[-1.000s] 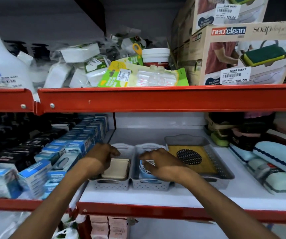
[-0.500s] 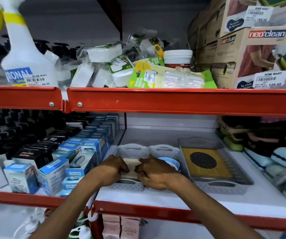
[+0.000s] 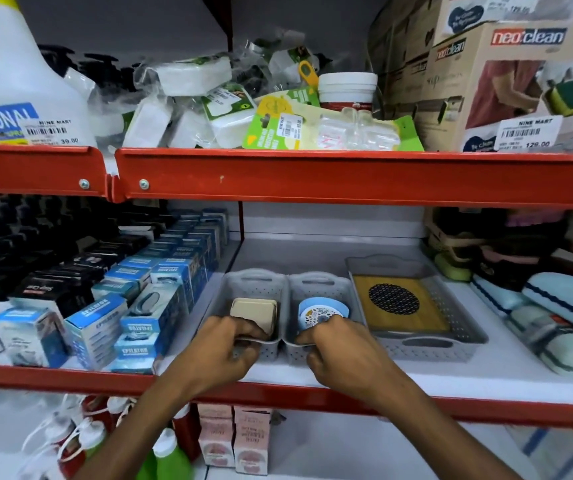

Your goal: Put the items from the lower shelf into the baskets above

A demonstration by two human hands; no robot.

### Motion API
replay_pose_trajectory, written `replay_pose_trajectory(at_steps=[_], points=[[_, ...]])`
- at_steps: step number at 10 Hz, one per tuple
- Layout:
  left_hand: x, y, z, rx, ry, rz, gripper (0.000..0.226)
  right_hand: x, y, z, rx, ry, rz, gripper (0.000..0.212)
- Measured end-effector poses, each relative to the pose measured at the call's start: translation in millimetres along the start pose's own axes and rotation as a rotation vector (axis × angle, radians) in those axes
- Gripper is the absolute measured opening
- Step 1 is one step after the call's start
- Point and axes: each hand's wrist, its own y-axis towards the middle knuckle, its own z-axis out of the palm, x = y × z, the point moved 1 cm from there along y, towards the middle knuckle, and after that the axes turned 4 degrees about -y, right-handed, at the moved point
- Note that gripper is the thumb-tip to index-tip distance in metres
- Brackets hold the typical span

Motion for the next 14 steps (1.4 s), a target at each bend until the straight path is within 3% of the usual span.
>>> replay_pose_trajectory(at_steps=[2, 4, 5, 6, 7, 10, 12, 13, 14], points=[[-2.3, -19.6, 3.4, -0.050, -0.001, -0.027, 0.027, 7.5, -22.0, -6.1, 0.035, 0.051, -0.014, 0.023], [-5.5, -33.2, 5.5, -0.059, -0.035, -0.025, 0.026, 14.4, -42.3, -9.5, 0.029, 0.156, -0.002, 0.042], [-6.8, -33.4, 5.5, -0.066, -0.039, -0.018, 0.026, 9.8, -50.4, -16.7, -0.080, 0.220, 0.055, 0.040], [-7.9, -31.8, 4.2, -0.065, -0.038, -0.026, 0.026, -16.7, -53.1, -23.3, -0.201, 0.207, 0.250, 0.025], [-10.3, -30.6, 4.2, -0.070, -0.055, -0.036, 0.028, -50.2, -55.4, -21.4, -0.170, 0.032, 0.416, 0.018], [-11.8, -27.0, 10.0, -0.151, -0.109, -0.076, 0.027, -61.4, -66.6, -13.4, -0.053, 0.106, 0.359, 0.026], [-14.0, -26.9, 10.3, -0.160, -0.117, -0.066, 0.032, -61.4, -83.2, -12.2, -0.036, 0.197, 0.293, 0.019], [-16.8, -26.4, 8.6, -0.173, -0.114, -0.057, 0.033, -61.5, -87.1, -10.9, -0.020, 0.191, 0.301, 0.028], [-40.8, -28.0, 1.5, -0.267, -0.063, 0.096, 0.025, -55.8, -91.3, -23.2, -0.073, 0.144, 0.319, 0.027]])
